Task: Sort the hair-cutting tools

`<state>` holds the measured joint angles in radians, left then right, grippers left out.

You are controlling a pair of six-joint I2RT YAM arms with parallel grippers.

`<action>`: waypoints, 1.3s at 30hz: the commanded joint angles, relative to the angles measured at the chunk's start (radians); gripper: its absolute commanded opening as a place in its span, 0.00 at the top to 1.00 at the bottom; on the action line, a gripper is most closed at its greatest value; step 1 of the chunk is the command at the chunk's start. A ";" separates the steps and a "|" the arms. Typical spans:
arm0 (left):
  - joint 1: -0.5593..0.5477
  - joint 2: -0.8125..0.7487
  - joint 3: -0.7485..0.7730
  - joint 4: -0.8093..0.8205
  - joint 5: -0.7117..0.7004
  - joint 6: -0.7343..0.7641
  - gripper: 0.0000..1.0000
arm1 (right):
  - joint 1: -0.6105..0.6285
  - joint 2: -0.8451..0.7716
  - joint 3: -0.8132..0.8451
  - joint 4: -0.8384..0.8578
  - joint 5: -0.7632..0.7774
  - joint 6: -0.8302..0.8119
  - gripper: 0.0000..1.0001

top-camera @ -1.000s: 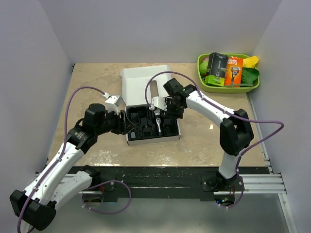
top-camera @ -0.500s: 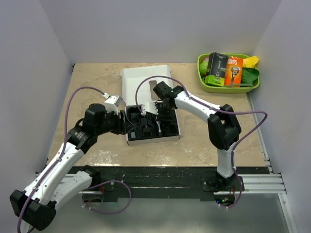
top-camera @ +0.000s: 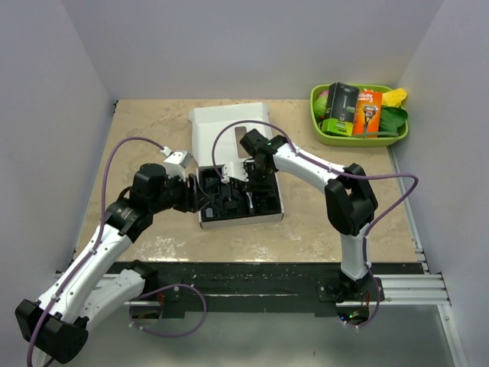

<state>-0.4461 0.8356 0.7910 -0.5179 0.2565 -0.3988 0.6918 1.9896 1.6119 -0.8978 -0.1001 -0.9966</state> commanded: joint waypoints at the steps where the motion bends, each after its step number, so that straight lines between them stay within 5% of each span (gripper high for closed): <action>1: -0.002 -0.012 0.027 0.018 0.001 0.023 0.48 | 0.000 -0.041 0.029 -0.062 -0.020 -0.011 0.71; 39: -0.002 -0.024 0.022 0.016 0.006 0.023 0.44 | -0.003 -0.043 0.031 -0.076 0.007 0.027 0.44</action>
<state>-0.4461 0.8219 0.7910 -0.5179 0.2569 -0.3992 0.6907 1.9491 1.6115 -0.9581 -0.0895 -0.9806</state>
